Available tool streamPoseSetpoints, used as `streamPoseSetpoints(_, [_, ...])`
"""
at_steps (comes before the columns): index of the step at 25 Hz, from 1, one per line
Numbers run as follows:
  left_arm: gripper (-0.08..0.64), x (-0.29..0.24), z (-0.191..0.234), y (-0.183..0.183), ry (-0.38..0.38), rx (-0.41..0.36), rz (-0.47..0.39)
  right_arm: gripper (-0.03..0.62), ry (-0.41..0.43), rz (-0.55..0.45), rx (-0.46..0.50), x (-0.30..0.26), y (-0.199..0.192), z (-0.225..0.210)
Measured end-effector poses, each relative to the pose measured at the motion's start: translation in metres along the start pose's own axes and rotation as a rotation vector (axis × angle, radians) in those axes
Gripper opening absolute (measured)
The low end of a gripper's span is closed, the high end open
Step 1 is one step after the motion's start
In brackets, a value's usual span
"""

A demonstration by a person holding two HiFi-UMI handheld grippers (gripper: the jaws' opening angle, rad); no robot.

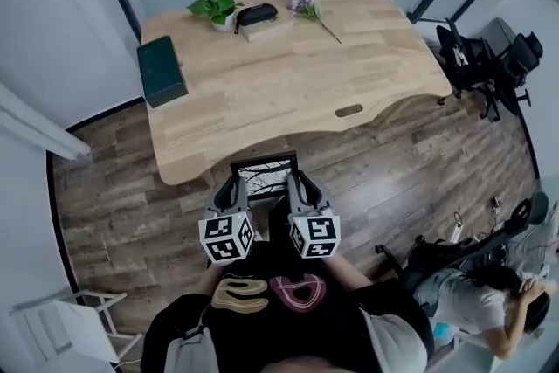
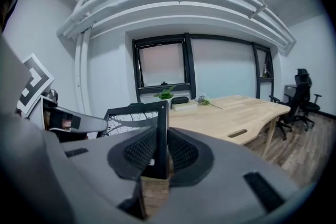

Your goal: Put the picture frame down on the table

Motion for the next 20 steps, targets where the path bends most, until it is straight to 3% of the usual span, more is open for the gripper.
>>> streamPoseSetpoints(7, [0.08, -0.043, 0.018, 0.027, 0.077, 0.002, -0.006, 0.077, 0.071, 0.013, -0.008, -0.06, 0.016, -0.008])
streamPoseSetpoints(20, [0.081, -0.171, -0.002, 0.085, 0.178, 0.012, -0.009, 0.075, 0.168, 0.051, -0.003, -0.184, 0.063, -0.092])
Point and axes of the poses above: the fingertips, and each gripper's own axes: x backward along the fingers, z to its left, y out of its top, the point moved 4 cm from there along x, backward along the fingers, and after that the axes turned 8 degrees about -y, right-handed, at the moved point
